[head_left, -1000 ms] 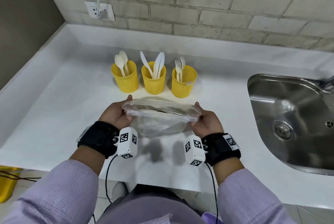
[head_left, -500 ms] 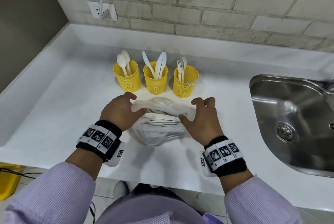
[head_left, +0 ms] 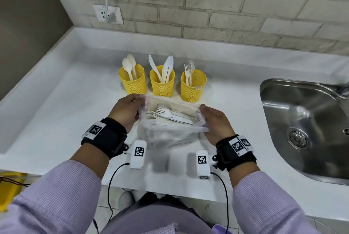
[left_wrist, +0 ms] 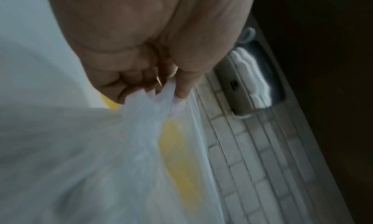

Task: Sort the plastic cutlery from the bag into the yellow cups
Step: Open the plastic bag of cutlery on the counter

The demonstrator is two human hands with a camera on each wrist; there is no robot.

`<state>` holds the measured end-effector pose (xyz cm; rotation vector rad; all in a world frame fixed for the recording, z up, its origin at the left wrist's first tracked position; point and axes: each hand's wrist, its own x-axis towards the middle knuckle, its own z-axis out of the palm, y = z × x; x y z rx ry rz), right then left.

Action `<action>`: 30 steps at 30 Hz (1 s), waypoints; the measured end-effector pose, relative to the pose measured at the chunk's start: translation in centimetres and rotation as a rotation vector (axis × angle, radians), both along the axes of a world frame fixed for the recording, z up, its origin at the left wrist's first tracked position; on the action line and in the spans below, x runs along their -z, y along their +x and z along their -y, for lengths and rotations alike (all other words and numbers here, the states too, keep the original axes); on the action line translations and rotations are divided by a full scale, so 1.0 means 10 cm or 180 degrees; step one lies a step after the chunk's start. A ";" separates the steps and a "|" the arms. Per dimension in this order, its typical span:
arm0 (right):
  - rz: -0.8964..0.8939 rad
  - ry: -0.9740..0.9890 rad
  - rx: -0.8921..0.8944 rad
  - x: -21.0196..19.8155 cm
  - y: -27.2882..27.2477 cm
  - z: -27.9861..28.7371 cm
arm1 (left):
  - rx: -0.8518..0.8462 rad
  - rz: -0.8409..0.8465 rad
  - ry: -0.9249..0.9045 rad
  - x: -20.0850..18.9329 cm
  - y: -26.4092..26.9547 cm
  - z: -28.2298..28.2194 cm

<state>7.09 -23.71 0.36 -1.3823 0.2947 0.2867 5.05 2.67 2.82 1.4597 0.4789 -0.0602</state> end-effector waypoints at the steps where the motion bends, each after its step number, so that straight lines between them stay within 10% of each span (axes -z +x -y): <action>1: -0.0256 0.0156 0.0035 0.02 0.02 0.00 | 0.0039 -0.0120 -0.0364 0.01 0.01 0.01; 5: -0.0770 0.0143 0.0277 0.15 0.13 -0.05 | -0.0080 -0.0781 -0.1465 0.06 0.04 0.01; 9: -0.0600 -0.0617 0.0016 0.09 0.22 -0.08 | -0.0404 -0.0959 -0.1297 0.13 0.11 -0.02; 16: 0.0239 -0.3017 -0.0539 -0.17 0.10 0.04 | 0.0600 -0.1043 0.2729 0.00 -0.03 -0.06; 20: 0.0225 -0.3677 -0.0853 -0.23 -0.09 0.04 | 0.0958 -0.1147 0.3373 -0.16 -0.21 0.06; 25: 0.0334 -0.3165 -0.1058 -0.09 -0.11 -0.09 | 0.0771 -0.0727 0.2534 -0.10 -0.27 0.07; 30: 0.0142 -0.1505 -0.0220 -0.05 -0.17 -0.06 | -0.0035 -0.0610 0.0491 -0.07 -0.37 0.07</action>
